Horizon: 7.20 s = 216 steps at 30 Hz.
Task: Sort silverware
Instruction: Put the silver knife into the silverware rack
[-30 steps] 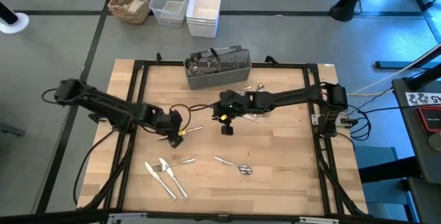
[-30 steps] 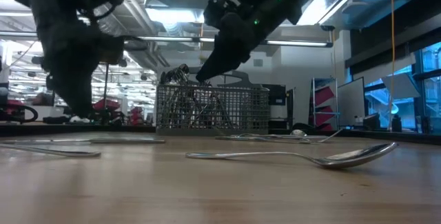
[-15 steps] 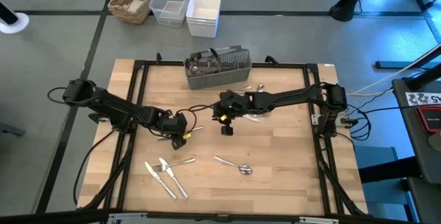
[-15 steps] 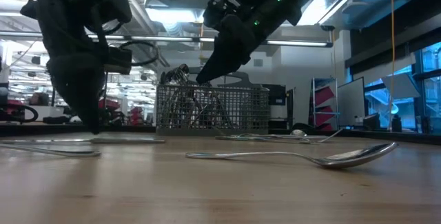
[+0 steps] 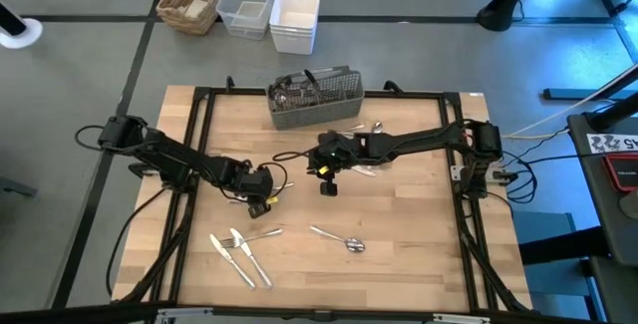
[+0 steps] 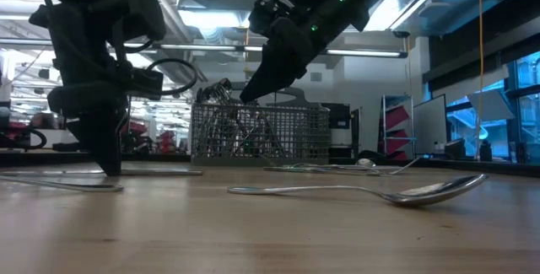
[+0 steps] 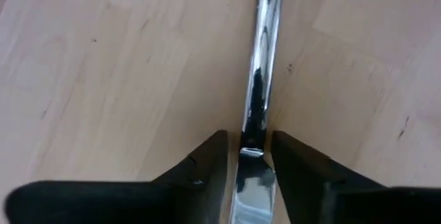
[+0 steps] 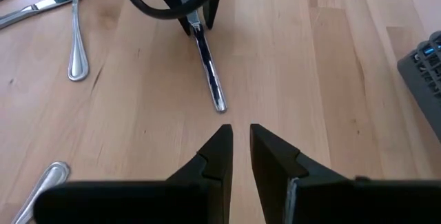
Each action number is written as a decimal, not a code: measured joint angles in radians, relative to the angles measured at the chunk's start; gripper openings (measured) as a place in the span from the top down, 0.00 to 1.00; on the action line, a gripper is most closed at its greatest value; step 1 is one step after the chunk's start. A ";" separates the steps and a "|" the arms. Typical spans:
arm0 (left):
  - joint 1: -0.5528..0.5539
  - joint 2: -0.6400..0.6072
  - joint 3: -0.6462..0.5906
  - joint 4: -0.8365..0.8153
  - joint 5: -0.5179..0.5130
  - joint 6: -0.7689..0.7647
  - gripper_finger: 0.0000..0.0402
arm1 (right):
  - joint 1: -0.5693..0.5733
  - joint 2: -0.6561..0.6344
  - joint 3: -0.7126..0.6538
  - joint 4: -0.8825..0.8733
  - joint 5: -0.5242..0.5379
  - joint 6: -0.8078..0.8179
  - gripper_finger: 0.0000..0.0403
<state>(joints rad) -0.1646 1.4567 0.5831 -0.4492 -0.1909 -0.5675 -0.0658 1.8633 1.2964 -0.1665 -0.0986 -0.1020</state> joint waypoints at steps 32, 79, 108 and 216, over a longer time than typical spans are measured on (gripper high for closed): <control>0.014 0.010 0.022 0.221 0.166 -0.051 0.92 | 0.001 0.040 0.000 -0.017 -0.009 -0.015 0.68; 0.109 0.005 0.024 0.524 0.345 -0.126 0.92 | 0.126 0.040 0.000 -0.040 0.061 -0.387 0.53; 0.109 0.004 0.024 0.674 0.353 -0.237 0.89 | 0.127 0.040 -0.001 -0.065 0.077 -0.401 0.95; 0.474 0.262 0.348 1.731 0.040 0.411 0.81 | -0.536 -0.473 -0.309 0.455 -0.524 0.074 0.97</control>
<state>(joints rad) 0.3096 1.7187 0.9306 1.2817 -0.1504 -0.1569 -0.6018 1.3907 0.9871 0.2882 -0.6222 -0.0280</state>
